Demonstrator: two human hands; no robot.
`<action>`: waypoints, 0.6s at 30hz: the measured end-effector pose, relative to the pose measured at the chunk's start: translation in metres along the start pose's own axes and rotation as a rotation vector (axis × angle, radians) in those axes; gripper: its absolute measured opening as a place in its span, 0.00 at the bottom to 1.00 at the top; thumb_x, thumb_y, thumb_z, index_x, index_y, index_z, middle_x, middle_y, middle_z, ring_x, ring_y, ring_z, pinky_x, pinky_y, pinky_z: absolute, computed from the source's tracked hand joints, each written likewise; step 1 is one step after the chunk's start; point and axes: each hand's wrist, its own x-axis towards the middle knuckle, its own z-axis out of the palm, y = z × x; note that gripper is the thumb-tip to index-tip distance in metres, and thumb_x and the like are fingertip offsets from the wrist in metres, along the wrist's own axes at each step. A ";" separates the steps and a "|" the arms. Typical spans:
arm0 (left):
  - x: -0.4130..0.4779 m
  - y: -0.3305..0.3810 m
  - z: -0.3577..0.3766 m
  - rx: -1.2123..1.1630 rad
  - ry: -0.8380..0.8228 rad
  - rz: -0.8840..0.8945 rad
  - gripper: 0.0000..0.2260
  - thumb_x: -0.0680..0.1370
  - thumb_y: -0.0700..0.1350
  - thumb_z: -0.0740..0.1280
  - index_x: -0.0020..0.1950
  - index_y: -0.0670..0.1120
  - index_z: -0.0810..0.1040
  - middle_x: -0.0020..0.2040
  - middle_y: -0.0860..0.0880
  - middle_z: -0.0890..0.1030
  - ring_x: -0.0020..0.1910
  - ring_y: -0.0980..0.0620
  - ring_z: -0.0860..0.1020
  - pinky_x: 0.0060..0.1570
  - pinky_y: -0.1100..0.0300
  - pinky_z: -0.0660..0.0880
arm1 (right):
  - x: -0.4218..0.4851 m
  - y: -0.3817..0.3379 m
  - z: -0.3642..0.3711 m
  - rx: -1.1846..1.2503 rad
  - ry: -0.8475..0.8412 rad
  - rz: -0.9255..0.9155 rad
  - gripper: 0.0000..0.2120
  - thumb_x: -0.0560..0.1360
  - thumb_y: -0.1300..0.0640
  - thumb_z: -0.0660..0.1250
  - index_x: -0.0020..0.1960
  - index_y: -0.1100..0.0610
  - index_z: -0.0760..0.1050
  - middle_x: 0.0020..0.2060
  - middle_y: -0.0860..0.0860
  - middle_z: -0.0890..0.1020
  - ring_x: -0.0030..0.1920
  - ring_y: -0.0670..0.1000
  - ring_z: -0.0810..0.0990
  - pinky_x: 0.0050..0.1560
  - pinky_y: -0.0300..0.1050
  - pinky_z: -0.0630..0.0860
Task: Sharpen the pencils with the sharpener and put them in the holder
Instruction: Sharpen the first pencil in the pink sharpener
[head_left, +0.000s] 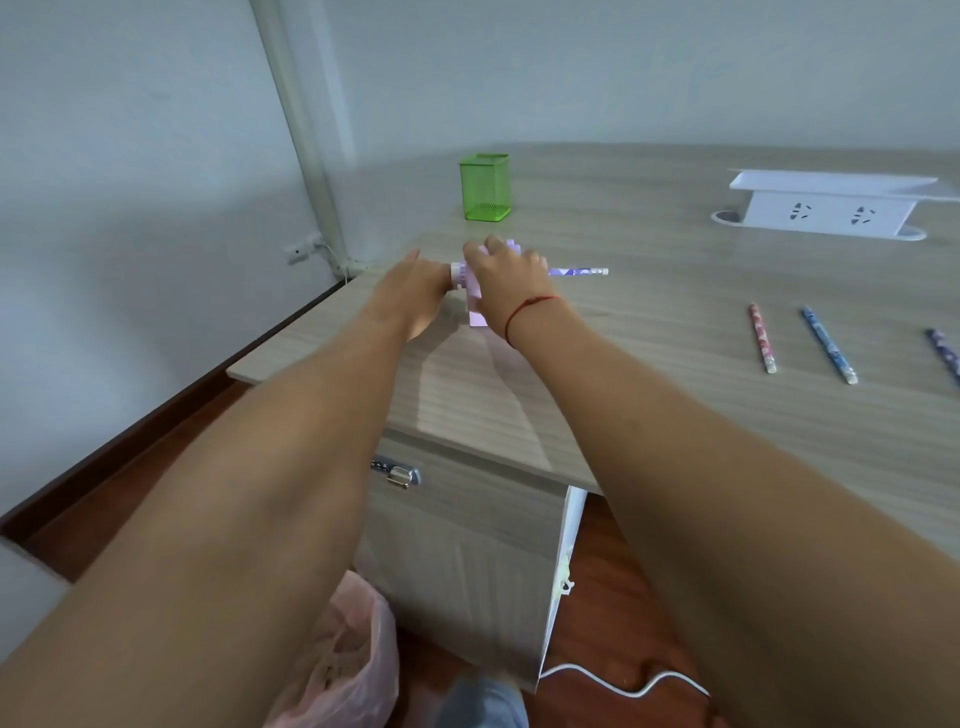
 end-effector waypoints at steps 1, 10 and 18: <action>0.001 -0.003 0.000 0.000 0.010 0.008 0.17 0.75 0.30 0.53 0.54 0.41 0.77 0.49 0.37 0.81 0.58 0.37 0.75 0.69 0.51 0.63 | 0.001 0.002 0.001 0.013 -0.001 -0.014 0.17 0.77 0.59 0.60 0.66 0.57 0.68 0.64 0.56 0.72 0.58 0.62 0.77 0.57 0.52 0.71; -0.002 -0.001 -0.032 -0.103 0.193 0.027 0.13 0.84 0.40 0.51 0.57 0.35 0.73 0.56 0.35 0.76 0.61 0.37 0.71 0.59 0.56 0.57 | -0.001 0.005 -0.009 0.011 -0.061 -0.048 0.17 0.78 0.58 0.60 0.66 0.58 0.69 0.63 0.57 0.72 0.60 0.62 0.77 0.57 0.54 0.74; -0.045 0.017 -0.066 -0.011 0.175 0.115 0.02 0.74 0.33 0.68 0.47 0.36 0.78 0.40 0.39 0.80 0.41 0.39 0.81 0.47 0.55 0.70 | -0.024 0.004 -0.040 0.068 -0.114 -0.092 0.15 0.77 0.58 0.60 0.62 0.60 0.72 0.61 0.60 0.75 0.62 0.61 0.76 0.57 0.50 0.72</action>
